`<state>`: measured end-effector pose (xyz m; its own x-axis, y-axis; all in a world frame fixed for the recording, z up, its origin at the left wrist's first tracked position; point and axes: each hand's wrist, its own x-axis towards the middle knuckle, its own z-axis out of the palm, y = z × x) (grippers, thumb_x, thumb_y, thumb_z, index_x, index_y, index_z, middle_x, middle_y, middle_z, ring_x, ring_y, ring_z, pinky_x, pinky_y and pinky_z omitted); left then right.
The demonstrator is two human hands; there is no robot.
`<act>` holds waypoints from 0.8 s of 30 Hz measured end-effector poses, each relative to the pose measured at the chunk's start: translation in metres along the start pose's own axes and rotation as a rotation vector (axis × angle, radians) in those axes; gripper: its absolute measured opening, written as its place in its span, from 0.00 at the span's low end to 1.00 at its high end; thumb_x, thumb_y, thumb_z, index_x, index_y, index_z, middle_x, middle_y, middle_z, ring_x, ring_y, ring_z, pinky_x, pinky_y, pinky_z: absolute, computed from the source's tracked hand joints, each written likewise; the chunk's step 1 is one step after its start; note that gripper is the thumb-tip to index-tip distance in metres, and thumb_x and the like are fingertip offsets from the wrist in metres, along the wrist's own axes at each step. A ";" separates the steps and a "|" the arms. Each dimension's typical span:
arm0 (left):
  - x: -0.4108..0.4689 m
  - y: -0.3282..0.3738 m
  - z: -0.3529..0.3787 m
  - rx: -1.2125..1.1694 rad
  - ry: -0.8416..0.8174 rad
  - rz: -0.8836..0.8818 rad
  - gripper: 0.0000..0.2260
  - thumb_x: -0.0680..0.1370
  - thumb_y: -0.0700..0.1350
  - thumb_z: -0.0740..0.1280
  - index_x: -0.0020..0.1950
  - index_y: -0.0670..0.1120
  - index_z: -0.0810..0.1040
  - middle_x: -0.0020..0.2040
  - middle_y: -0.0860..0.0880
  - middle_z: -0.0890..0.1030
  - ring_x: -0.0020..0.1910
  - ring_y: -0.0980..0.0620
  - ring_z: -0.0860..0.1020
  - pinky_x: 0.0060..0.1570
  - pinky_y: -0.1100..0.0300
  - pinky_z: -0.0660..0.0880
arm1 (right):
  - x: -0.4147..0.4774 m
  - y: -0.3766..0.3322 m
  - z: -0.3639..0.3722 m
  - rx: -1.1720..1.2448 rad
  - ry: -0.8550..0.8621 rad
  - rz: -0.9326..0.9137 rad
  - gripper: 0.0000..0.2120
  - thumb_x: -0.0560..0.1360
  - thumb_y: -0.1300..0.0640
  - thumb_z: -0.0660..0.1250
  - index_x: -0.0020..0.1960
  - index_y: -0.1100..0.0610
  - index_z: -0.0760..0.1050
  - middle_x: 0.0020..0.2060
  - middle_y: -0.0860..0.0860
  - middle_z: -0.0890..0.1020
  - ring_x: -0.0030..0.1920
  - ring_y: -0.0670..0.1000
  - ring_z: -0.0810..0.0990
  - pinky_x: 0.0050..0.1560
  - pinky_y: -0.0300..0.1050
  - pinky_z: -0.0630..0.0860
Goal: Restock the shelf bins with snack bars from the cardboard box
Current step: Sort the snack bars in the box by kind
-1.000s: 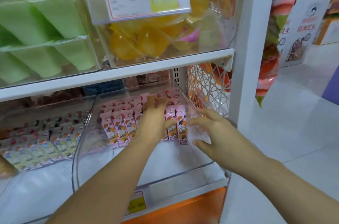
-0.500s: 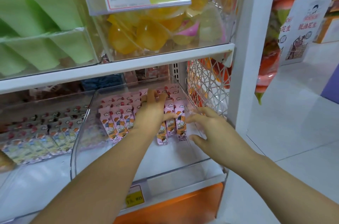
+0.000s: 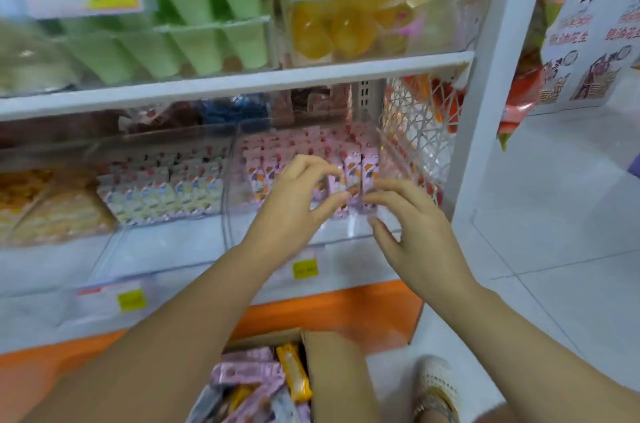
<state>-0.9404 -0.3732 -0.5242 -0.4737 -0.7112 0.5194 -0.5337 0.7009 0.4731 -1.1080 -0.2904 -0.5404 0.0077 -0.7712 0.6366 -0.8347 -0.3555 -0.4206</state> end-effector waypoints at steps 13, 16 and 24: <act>-0.243 -0.058 -0.055 0.111 -0.234 -0.478 0.06 0.79 0.46 0.64 0.55 0.51 0.78 0.47 0.58 0.73 0.47 0.60 0.73 0.49 0.63 0.73 | -0.118 -0.069 0.111 0.078 -0.744 0.129 0.18 0.74 0.55 0.66 0.64 0.48 0.74 0.56 0.49 0.80 0.56 0.52 0.78 0.54 0.48 0.75; -0.271 -0.069 -0.054 0.106 -0.390 -0.571 0.10 0.80 0.50 0.62 0.60 0.52 0.76 0.55 0.56 0.73 0.54 0.55 0.74 0.54 0.59 0.73 | -0.121 -0.076 0.137 -0.049 -1.058 0.048 0.27 0.75 0.51 0.66 0.72 0.46 0.64 0.65 0.50 0.73 0.63 0.53 0.73 0.60 0.47 0.71; -0.301 -0.068 -0.035 0.151 -0.620 -0.554 0.15 0.78 0.58 0.63 0.62 0.55 0.75 0.61 0.54 0.71 0.60 0.54 0.71 0.58 0.58 0.68 | -0.123 -0.090 0.165 -0.105 -1.165 -0.073 0.21 0.77 0.55 0.66 0.68 0.49 0.69 0.68 0.49 0.69 0.66 0.53 0.64 0.66 0.50 0.65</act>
<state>-0.7366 -0.2050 -0.6879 -0.3906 -0.8816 -0.2650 -0.8694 0.2587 0.4210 -0.9427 -0.2506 -0.6870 0.5119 -0.7879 -0.3424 -0.8523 -0.4157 -0.3175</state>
